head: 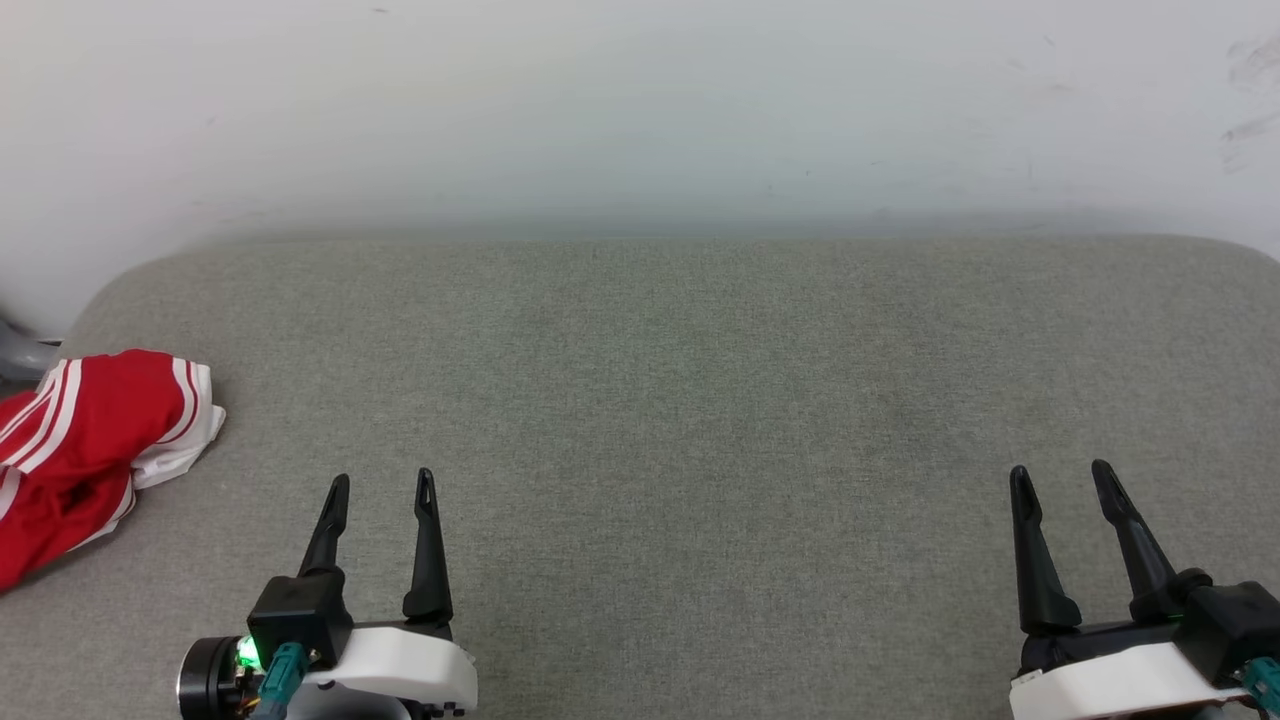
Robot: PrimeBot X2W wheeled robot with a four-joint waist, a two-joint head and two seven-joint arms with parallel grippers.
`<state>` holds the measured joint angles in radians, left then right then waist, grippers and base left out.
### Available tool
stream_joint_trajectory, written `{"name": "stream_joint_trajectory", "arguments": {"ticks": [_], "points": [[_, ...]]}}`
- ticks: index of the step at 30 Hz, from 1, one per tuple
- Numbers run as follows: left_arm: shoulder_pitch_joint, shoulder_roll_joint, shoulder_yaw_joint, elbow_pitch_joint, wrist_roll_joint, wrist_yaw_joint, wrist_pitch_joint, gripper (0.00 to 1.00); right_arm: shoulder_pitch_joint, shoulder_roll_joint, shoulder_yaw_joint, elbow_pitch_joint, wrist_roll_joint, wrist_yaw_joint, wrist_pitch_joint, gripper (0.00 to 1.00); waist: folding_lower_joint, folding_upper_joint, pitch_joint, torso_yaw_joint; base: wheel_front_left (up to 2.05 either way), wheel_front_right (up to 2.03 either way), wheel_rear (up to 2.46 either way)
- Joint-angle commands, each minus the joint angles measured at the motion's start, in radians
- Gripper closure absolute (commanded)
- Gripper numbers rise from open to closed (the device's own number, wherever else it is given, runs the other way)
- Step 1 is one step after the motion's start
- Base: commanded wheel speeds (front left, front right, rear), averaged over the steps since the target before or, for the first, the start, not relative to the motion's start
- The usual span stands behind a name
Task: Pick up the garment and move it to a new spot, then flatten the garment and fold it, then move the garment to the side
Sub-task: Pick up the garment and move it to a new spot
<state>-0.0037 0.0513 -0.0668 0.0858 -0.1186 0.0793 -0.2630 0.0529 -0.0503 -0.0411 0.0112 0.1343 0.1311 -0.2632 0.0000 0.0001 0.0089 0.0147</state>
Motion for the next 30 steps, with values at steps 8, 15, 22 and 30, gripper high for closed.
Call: {"name": "stream_joint_trajectory", "arguments": {"ticks": [8,15,22,30], "points": [[0.008,-0.001,0.001,0.013,-0.018,-0.006,-0.003,0.00,0.009,0.000,-0.001,0.014,0.030,-0.001,-0.002,0.00,0.0000,-0.0001,-0.004,0.000,0.00,0.00,0.00],[0.009,-0.001,-0.001,0.022,-0.023,-0.006,-0.003,0.00,0.010,0.000,-0.001,0.024,0.037,-0.001,-0.002,0.00,0.0000,-0.0001,-0.003,-0.001,0.00,0.00,0.00],[0.009,-0.001,-0.001,0.028,-0.024,-0.007,-0.003,0.00,0.014,0.000,0.000,0.027,0.033,-0.001,-0.002,0.00,0.0000,-0.0001,-0.004,0.002,0.00,0.00,0.00],[0.004,-0.001,-0.002,0.032,-0.027,-0.007,-0.003,0.00,0.018,0.000,-0.001,0.024,0.034,-0.001,-0.002,0.00,0.0000,-0.0001,-0.005,0.017,0.00,0.00,0.00]]}}
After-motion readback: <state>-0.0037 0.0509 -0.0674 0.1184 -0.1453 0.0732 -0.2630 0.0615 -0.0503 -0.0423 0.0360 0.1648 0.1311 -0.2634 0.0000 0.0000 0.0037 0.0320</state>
